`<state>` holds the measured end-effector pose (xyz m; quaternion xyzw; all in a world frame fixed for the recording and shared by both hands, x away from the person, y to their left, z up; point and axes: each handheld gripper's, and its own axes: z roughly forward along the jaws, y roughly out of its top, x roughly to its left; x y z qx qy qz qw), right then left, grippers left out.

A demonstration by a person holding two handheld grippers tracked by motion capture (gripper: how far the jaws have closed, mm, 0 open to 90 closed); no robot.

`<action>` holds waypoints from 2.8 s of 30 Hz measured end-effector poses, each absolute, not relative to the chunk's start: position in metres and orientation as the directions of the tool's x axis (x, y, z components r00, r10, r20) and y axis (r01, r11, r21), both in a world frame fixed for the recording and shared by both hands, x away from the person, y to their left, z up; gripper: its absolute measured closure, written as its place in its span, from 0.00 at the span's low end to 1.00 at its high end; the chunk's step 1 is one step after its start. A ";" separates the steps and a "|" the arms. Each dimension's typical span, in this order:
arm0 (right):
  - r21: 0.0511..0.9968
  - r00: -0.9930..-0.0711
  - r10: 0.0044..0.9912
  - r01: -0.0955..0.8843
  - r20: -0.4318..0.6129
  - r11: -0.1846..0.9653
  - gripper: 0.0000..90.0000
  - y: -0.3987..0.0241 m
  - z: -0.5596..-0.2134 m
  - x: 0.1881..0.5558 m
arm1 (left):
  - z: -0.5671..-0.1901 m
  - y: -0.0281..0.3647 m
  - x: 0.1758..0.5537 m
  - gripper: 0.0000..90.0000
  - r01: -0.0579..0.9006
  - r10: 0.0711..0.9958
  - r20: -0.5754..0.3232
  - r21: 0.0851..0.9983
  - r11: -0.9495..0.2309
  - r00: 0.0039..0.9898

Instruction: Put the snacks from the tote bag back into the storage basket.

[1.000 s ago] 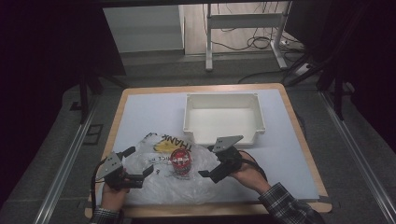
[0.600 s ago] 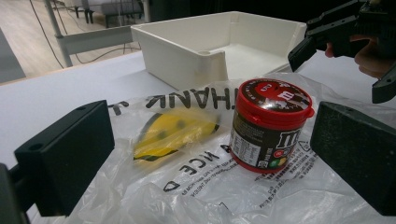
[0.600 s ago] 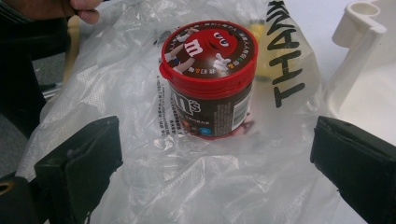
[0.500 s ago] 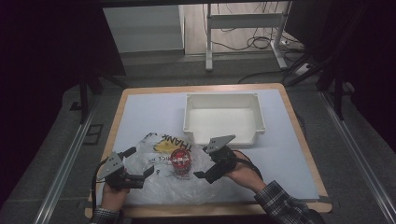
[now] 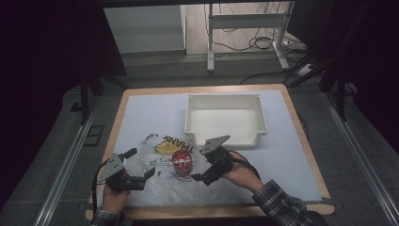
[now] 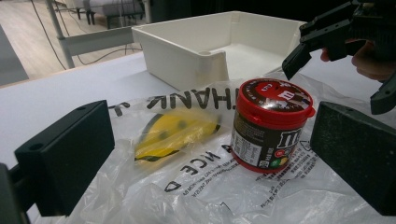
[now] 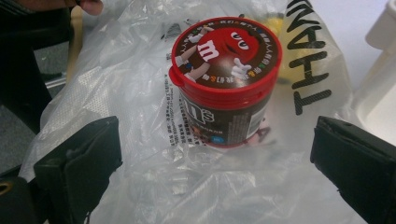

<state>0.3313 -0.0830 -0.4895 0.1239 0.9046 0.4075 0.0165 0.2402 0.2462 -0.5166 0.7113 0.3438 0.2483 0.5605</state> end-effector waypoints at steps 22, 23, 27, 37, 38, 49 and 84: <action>0.637 -0.968 0.240 0.227 0.068 0.737 0.03 -0.049 -0.496 0.340 | -0.517 0.246 0.240 0.00 0.208 0.770 -0.029 0.969 -0.136 0.638; 0.637 -0.968 0.240 0.227 0.068 0.737 0.03 -0.049 -0.496 0.340 | -0.517 0.246 0.240 0.00 0.208 0.770 -0.029 0.969 -0.136 0.638; 0.609 -0.971 0.236 0.216 0.049 0.763 0.04 -0.041 -0.498 0.343 | -0.517 0.246 0.240 0.00 0.209 0.770 -0.029 0.968 -0.137 0.638; 0.554 -0.969 0.242 0.227 0.048 0.801 0.10 -0.023 -0.503 0.350 | -0.517 0.246 0.240 0.00 0.209 0.770 -0.028 0.968 -0.138 0.638; 0.548 -0.968 0.246 0.231 0.049 0.804 0.11 -0.022 -0.503 0.351 | -0.517 0.246 0.240 0.00 0.209 0.770 -0.027 0.968 -0.138 0.638; 0.509 -0.974 0.226 0.203 0.016 0.837 0.19 -0.003 -0.503 0.355 | -0.517 0.246 0.240 0.00 0.208 0.769 -0.027 0.968 -0.138 0.639; 0.487 -0.976 0.217 0.179 -0.021 0.855 0.29 0.002 -0.483 0.346 | -0.516 0.246 0.239 0.00 0.204 0.769 -0.023 0.969 -0.141 0.639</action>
